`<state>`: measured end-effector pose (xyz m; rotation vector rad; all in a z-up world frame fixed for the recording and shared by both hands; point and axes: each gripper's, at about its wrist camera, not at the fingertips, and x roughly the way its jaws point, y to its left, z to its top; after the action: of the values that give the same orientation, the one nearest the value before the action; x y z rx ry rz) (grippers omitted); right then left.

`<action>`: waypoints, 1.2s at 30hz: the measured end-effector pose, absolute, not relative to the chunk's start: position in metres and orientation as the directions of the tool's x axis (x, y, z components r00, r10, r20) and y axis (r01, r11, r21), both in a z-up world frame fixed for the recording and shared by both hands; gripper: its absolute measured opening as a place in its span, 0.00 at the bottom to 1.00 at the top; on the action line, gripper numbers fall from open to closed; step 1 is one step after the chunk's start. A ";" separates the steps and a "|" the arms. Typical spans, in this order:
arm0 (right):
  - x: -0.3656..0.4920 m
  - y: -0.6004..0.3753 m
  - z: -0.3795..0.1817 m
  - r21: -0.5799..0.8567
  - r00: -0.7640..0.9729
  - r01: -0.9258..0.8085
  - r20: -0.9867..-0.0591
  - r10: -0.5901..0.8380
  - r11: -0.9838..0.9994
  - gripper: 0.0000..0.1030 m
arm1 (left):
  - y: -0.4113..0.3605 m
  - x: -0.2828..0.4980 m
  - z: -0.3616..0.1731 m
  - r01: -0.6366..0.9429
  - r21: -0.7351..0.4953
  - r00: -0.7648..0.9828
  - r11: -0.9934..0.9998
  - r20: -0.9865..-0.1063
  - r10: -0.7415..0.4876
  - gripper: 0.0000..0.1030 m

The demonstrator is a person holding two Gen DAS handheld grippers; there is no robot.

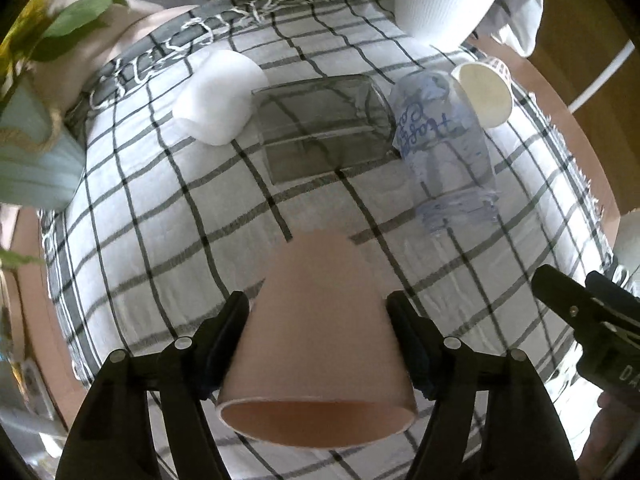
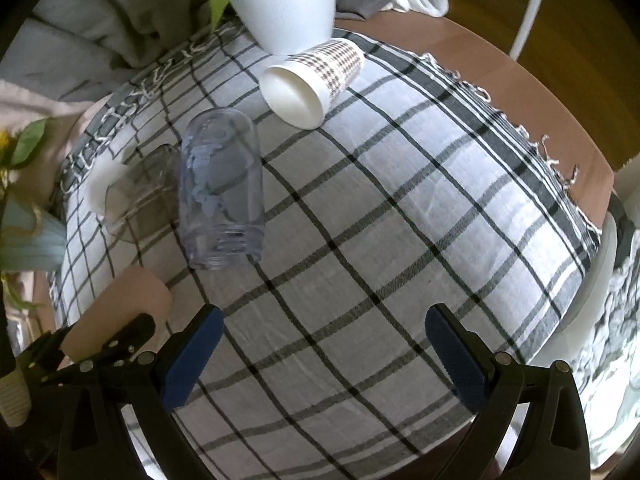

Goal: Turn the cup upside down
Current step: 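Lift the pink cup with the left gripper and rotate it upright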

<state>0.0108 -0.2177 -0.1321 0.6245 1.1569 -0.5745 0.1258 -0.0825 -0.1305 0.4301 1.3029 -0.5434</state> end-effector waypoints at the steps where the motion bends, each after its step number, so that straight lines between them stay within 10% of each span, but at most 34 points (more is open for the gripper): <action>1: 0.011 -0.218 -0.131 0.150 0.302 0.691 -0.949 -0.093 0.707 0.99 | -0.082 0.123 -0.129 0.592 -0.008 0.176 0.806 -0.975 -0.139 0.68; 28: -0.009 -0.251 -0.110 0.151 0.362 0.536 -0.930 -0.065 0.831 0.99 | -0.097 0.078 -0.105 0.397 -0.084 0.216 0.914 -0.959 -0.182 0.62; 30: -0.009 -0.254 -0.109 0.151 0.362 0.538 -0.930 -0.065 0.829 0.99 | -0.097 0.082 -0.106 0.386 -0.078 0.225 0.919 -0.958 -0.176 0.59; 32: -0.009 -0.258 -0.109 0.156 0.363 0.546 -0.930 -0.065 0.823 0.99 | -0.098 0.087 -0.105 0.375 -0.075 0.239 0.924 -0.955 -0.174 0.33; 36: -0.008 -0.263 -0.107 0.164 0.373 0.552 -0.925 -0.067 0.817 0.99 | -0.098 0.096 -0.111 0.326 -0.106 0.211 0.939 -0.960 -0.181 0.30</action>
<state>-0.0078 -0.2629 -0.1066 0.4972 1.1276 -0.4179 0.0957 -0.0978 -0.1114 0.1288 1.3121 -0.3537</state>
